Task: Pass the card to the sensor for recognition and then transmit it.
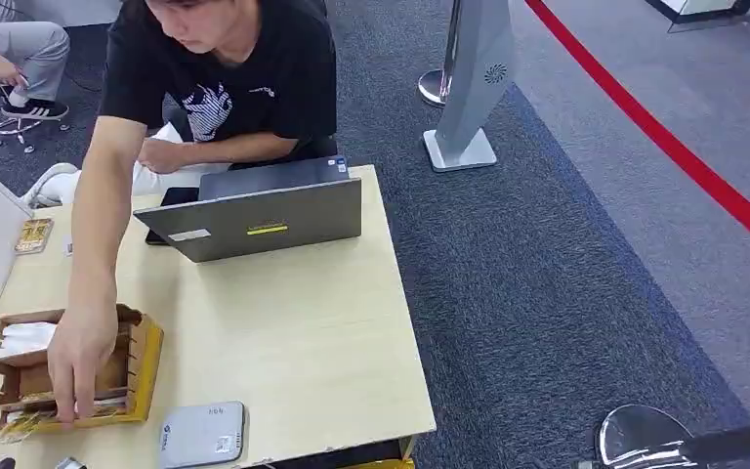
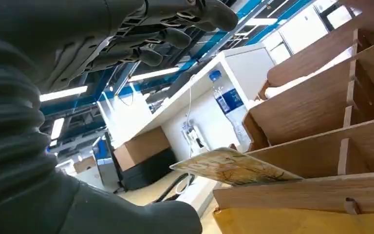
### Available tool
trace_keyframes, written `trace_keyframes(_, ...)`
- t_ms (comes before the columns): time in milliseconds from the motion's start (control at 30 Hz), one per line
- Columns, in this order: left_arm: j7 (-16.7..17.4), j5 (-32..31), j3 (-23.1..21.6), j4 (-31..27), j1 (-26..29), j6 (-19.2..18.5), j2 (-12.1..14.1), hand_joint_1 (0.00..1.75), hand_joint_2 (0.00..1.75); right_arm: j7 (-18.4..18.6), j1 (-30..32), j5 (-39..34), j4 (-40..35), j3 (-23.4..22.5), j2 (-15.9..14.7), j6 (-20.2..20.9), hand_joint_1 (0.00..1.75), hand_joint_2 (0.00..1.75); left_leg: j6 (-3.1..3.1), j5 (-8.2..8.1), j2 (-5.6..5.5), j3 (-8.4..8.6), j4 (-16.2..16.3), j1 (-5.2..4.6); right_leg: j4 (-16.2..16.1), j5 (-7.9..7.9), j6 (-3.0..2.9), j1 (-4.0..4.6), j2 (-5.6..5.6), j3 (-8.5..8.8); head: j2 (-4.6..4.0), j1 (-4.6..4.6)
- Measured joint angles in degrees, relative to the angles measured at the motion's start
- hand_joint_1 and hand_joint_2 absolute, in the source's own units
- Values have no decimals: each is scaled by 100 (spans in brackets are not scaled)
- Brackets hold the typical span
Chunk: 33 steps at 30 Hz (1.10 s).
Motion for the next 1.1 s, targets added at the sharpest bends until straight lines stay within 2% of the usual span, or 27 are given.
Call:
trace_keyframes(267,374,83,-260,63,-33,-122,13,0,175,-20,-44,22,72,0,0,26,0,175,0,0,0,0,0,0,0,0,0,0,0,1,0,2)
trace_keyframes(933,511,129,-420,61,-38,-391,-48,3,175,-7,-106,87,131,0,0,-18,0,175,0,0,0,0,0,0,0,0,0,0,0,1,0,0)
trace_keyframes(967,520,131,-422,59,-38,-411,-52,110,175,-7,-106,85,131,0,0,-26,0,175,0,0,0,0,0,0,0,0,0,0,0,0,0,0)
trace_keyframes(1000,531,138,-422,57,-38,-432,-57,169,175,-7,-106,83,131,0,0,-33,0,175,0,0,0,0,0,0,0,0,0,0,0,0,0,0)
trace_keyframes(1033,542,149,-422,50,-38,-453,-57,175,175,-4,-106,79,131,0,0,-35,0,175,0,0,0,0,0,0,0,0,0,0,0,0,0,0)
trace_keyframes(1100,559,166,-422,22,-38,-500,-66,175,175,2,-108,74,131,0,0,-53,0,175,0,0,0,0,0,0,0,0,0,0,0,1,-2,0)
